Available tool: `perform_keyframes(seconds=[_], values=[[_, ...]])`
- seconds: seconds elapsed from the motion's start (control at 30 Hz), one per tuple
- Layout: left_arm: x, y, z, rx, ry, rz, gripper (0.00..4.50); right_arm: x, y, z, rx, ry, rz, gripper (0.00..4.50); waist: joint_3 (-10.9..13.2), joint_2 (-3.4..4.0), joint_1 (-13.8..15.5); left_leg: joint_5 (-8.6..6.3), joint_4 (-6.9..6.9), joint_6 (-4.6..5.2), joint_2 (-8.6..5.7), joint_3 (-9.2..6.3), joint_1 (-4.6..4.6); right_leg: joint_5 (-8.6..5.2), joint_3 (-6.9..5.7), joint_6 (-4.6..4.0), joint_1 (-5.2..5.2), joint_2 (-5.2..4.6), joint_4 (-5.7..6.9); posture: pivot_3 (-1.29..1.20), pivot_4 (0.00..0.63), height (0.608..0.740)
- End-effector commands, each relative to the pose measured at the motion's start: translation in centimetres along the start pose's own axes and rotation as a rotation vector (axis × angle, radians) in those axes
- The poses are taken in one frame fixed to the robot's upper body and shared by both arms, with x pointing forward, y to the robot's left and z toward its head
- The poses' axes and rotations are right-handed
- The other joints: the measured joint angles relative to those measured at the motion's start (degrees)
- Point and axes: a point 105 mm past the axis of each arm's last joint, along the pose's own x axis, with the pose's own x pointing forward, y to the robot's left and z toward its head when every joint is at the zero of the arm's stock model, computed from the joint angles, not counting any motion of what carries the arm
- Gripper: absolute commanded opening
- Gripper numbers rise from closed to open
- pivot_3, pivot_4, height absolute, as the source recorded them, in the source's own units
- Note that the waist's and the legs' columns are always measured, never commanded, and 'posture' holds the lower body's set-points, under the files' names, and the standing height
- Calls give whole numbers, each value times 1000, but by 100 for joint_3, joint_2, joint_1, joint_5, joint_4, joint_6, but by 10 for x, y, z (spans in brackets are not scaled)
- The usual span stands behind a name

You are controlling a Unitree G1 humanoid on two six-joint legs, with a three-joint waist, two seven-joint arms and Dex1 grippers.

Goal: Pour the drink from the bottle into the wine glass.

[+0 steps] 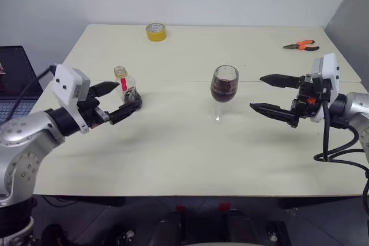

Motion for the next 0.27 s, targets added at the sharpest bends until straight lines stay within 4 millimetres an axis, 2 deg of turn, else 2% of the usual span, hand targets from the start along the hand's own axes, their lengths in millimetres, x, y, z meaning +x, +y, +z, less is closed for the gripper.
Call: perform_keyframes(seconds=[0.03, 0.27], values=[[3, -6, 20, 43, -44, -57, 4474, -6, 0, 10, -52, -18, 11, 4500, 0, 0, -5, 0, 1, 0, 0, 1, 0, 0, 1, 0, 1, 0, 0, 0, 150, 740], [11, -14, 24, 51, -65, -142, 4474, -10, -4, 12, -63, -18, 4, 4500, 1, 2, -16, 0, 0, 0, 1, 1, 0, 0, 2, 0, 0, 0, 0, 0, 150, 740]])
